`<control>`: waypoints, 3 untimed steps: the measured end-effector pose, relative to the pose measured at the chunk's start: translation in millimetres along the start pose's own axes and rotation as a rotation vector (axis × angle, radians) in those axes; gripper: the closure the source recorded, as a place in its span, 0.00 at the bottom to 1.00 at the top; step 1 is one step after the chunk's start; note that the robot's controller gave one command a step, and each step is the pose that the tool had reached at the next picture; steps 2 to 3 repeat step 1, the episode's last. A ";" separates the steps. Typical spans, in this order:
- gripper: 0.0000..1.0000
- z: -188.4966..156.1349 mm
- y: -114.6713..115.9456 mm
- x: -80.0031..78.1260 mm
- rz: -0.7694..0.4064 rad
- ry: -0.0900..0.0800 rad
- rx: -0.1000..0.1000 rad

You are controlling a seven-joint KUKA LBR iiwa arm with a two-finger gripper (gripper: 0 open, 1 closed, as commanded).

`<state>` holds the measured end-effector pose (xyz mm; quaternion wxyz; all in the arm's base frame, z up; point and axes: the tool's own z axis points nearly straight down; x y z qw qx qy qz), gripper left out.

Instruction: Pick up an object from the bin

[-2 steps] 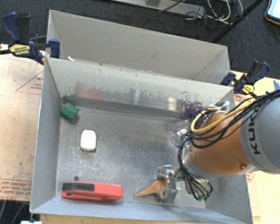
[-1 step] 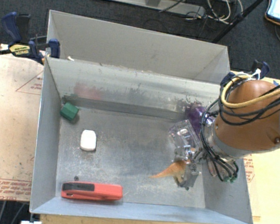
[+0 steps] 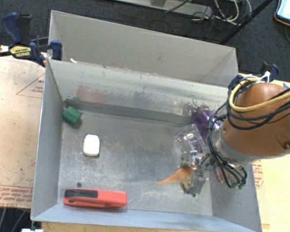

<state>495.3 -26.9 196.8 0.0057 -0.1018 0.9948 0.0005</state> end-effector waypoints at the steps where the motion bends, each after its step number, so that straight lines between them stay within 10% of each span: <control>1: 1.00 -130.8 8.7 -33.0 -0.022 -0.004 0.000; 3: 1.00 -130.8 8.7 -33.0 -0.022 -0.004 0.000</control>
Offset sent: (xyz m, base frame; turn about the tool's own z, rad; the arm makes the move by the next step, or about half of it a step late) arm 0.0000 0.0000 0.0000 0.0000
